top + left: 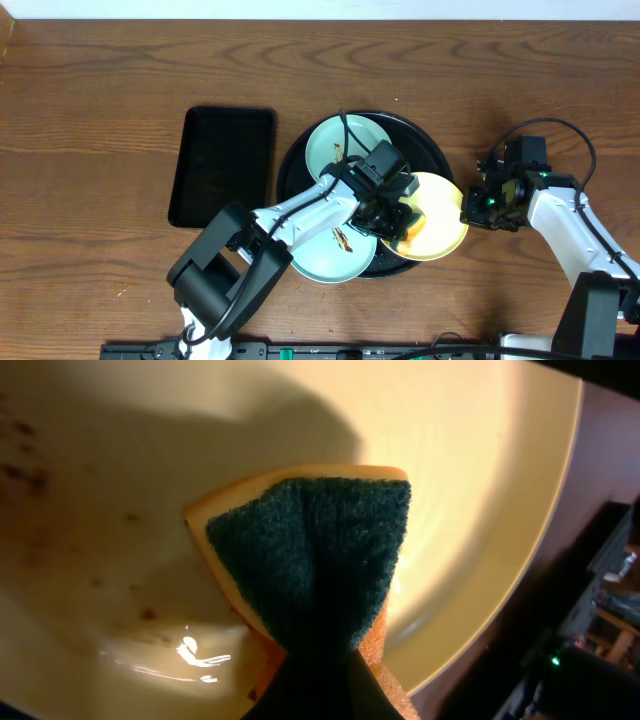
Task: Clean dirty plates on tray and stack at the side
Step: 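Scrub the yellow plate with the sponge while right gripper holds it, then pull the left gripper with the sponge back toward the black tray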
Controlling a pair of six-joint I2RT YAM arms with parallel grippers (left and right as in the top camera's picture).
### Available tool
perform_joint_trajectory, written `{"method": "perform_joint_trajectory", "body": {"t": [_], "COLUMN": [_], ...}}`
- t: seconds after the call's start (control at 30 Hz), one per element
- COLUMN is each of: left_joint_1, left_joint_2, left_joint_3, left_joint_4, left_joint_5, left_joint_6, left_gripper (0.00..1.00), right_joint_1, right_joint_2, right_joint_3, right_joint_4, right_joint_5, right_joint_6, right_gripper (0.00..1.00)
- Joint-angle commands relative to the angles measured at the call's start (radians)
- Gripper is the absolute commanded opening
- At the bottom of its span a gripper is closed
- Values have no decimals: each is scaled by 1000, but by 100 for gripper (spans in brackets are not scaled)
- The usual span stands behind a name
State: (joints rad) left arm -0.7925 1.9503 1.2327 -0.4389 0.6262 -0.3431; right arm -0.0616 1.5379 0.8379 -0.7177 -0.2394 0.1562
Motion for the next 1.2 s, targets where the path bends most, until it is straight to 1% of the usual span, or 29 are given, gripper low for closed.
{"method": "perform_joint_trajectory", "body": {"t": [0.0,0.17,0.3,0.37,0.5,0.57,0.67,0.83,0.87,0.93,0.97,1.17], "left_joint_1": [-33,-58,-56,-56,-55,-55,-55,-55,-55,-55,-55,-33], "left_joint_2": [-26,-25,-23,-21,-20,-20,-23,-72,-87,-127,-146,-245], "left_joint_3": [-13,-19,-19,-19,-19,-19,-15,-5,-5,-5,-5,-5], "left_joint_4": [-24,-19,26,50,99,126,161,138,127,91,72,-61], "left_joint_5": [-37,-277,-474,-549,-642,-666,-663,-640,-634,-638,-638,-638], "left_joint_6": [-6,-6,-6,-6,-6,-6,-6,-10,-10,-10,-10,-10], "left_gripper": [8,8,7,7,7,8,8,8,7,7,8,7], "right_joint_1": [-3,-3,-3,-3,-3,-3,-3,-3,-3,-3,-3,-2], "right_joint_2": [-3,-3,-3,-3,-3,-3,-3,-3,-3,-3,-3,-2], "right_joint_3": [11,11,11,11,11,11,11,11,11,11,11,11], "right_joint_4": [0,0,0,-1,-2,-4,-5,-4,-3,2,5,27], "right_joint_5": [13,13,13,13,13,13,13,14,13,13,13,13], "right_joint_6": [3,3,3,3,3,3,3,3,3,4,3,4], "right_gripper": [1,1,1,1,1,1,1,2,4,15,17,19]}}
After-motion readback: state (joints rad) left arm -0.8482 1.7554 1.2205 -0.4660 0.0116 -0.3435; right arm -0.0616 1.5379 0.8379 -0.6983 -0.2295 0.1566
